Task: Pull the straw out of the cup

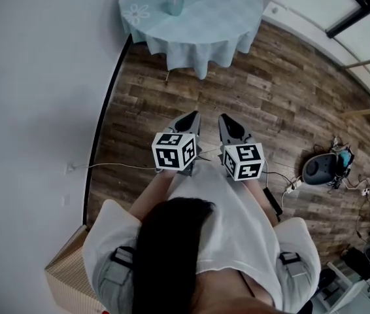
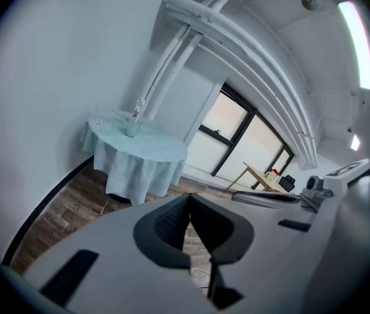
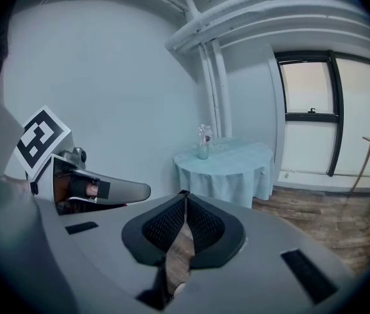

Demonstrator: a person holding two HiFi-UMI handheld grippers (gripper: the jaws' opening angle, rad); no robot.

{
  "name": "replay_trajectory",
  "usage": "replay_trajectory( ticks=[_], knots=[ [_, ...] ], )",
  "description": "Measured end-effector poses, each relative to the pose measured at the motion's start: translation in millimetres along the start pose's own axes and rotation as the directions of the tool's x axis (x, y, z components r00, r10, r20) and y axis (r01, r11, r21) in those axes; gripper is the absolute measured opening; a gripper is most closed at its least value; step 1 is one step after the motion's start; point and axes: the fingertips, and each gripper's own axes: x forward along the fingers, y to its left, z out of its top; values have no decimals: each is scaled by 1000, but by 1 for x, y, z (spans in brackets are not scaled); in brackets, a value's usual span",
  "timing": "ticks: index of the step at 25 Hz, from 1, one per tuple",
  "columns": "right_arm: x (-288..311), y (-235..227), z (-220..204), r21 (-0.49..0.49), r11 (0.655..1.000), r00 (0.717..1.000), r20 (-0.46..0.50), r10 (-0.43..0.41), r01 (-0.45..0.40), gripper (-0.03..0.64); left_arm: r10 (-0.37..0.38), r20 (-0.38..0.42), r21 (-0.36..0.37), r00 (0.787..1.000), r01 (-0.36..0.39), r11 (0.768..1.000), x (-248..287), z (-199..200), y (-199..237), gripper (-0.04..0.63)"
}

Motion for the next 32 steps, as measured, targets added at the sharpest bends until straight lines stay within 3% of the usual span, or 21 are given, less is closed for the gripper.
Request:
replay_trajectory(
  ticks=[16,29,32],
  knots=[
    [69,5,27,45,999,1000,-1,-17,17,35,-14,-23,44,1000,15,999,24,47,50,9],
    [89,2,30,201,979,1000,12,14,-16,35,8,7,40,1000,-9,999,18,61,72,9],
    [92,9,33,200,979,1000,8,29,-30,35,19,7,21,1000,-19,1000,14,61,79,9]
  ],
)
